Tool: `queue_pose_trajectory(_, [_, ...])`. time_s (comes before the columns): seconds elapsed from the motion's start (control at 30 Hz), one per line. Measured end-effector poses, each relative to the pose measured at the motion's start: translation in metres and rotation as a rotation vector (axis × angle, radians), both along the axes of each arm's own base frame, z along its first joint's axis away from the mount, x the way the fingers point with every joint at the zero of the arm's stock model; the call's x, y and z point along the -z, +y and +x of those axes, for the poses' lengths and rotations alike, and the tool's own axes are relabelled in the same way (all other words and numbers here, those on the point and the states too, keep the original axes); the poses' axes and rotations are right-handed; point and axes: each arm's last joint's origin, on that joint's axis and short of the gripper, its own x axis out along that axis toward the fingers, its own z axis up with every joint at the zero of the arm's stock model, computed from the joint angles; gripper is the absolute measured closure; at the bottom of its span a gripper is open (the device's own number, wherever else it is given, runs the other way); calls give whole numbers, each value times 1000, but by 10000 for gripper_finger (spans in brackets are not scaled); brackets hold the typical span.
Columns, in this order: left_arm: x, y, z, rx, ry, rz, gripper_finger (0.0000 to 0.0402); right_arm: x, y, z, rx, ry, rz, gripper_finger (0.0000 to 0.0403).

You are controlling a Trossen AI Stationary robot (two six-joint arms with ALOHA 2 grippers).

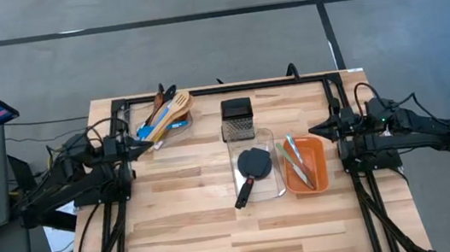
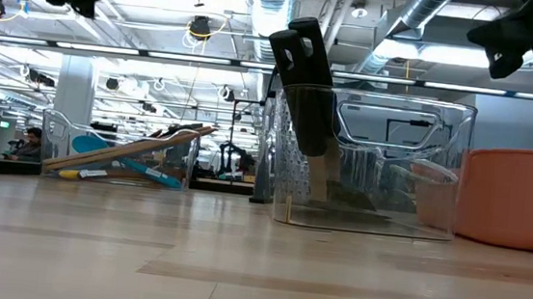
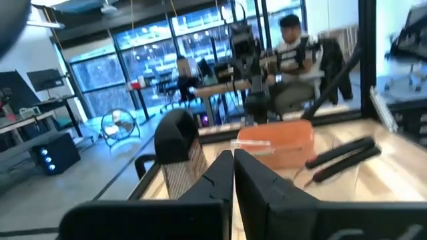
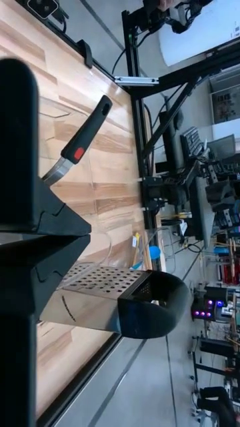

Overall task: Pick & Place Kitchen Items
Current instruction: Return to Home Position

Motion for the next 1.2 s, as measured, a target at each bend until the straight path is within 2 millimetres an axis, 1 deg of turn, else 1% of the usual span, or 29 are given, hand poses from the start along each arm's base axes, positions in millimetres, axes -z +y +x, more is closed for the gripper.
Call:
queue_pose_trajectory(0.13, [-2, -3, -6, 4, -46, -16, 400, 0, 0, 0, 2, -2, -1, 403])
queue_pose_trajectory(0.3, [-5, -4, -8, 5, -81, -6, 400, -2, 0, 0, 7, -21, -4, 403])
queue_pose_trajectory(0.47, [-6, -2, -9, -54, -95, -3, 400, -6, -2, -2, 82, -61, -25, 403])
queue_pose_trajectory(0.63, [-7, -2, -9, -69, -97, -4, 400, -7, -2, -10, 84, -104, -27, 403])
queue_pose_trajectory(0.83, [-7, -2, -9, -79, -101, -3, 400, -6, 0, -25, 83, -178, -32, 403])
queue_pose_trajectory(0.93, [-4, 0, -8, -100, -94, -8, 400, -2, -1, -21, 92, -173, -35, 403])
queue_pose_trajectory(1.0, [0, 0, -6, -102, -84, -14, 400, -3, -2, -18, 122, -215, -39, 403])
queue_pose_trajectory(1.1, [9, 2, -1, -60, -113, -3, 400, 9, -3, -9, 134, -206, -46, 403])
queue_pose_trajectory(1.2, [20, 4, 6, -35, -150, 13, 400, 14, -4, -3, 131, -264, -74, 403])
